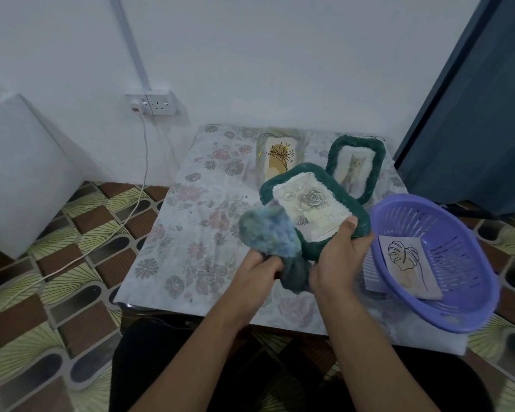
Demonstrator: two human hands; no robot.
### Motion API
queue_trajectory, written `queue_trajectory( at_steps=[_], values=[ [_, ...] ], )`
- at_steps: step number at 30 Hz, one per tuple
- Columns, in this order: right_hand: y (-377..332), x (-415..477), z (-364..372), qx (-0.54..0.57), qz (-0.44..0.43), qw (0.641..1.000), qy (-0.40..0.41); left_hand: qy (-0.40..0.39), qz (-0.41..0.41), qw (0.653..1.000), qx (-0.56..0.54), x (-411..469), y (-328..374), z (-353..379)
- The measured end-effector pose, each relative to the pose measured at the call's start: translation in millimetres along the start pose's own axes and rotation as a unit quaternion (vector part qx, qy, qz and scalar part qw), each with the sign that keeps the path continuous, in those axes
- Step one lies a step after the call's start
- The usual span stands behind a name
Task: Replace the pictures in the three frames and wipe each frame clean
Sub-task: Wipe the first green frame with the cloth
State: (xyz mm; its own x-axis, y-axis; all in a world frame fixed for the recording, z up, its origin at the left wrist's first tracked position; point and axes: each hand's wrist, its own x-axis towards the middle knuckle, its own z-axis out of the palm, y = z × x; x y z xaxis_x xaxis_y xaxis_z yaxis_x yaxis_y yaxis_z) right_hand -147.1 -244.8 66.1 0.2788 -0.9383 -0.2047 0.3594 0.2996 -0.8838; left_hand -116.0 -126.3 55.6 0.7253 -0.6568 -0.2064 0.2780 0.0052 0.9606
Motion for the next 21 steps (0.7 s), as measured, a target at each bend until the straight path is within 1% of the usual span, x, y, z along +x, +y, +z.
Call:
queue_trajectory(
  at_steps=[3, 4, 9, 15, 17, 21],
  values=[
    [0.5, -8.3, 0.1, -0.016, -0.009, 1.0, -0.012, 0.019, 0.049, 0.997, 0.064, -2.9, 2.9, 13.2],
    [1.1, -11.4, 0.7, -0.015, -0.01, 1.0, -0.017, 0.036, 0.054, 0.995, 0.075, -3.7, 3.3, 15.8],
    [4.9, -19.1, 3.8, -0.012, -0.024, 0.999, -0.037, 0.128, 0.056, 0.988, 0.065, -3.8, 3.3, 20.7],
    [10.4, -19.7, 1.8, -0.005, -0.011, 0.999, -0.043, 0.228, 0.06, 0.971, 0.031, 2.4, 1.3, 21.4],
    [9.0, -18.7, 1.2, -0.002, -0.004, 0.999, -0.04, 0.241, 0.065, 0.968, 0.025, 3.8, 2.3, 19.7],
    [4.3, -17.3, 2.7, 0.007, 0.01, 0.999, -0.05, 0.224, 0.055, 0.973, -0.008, 6.0, 3.1, 15.2]
  ],
)
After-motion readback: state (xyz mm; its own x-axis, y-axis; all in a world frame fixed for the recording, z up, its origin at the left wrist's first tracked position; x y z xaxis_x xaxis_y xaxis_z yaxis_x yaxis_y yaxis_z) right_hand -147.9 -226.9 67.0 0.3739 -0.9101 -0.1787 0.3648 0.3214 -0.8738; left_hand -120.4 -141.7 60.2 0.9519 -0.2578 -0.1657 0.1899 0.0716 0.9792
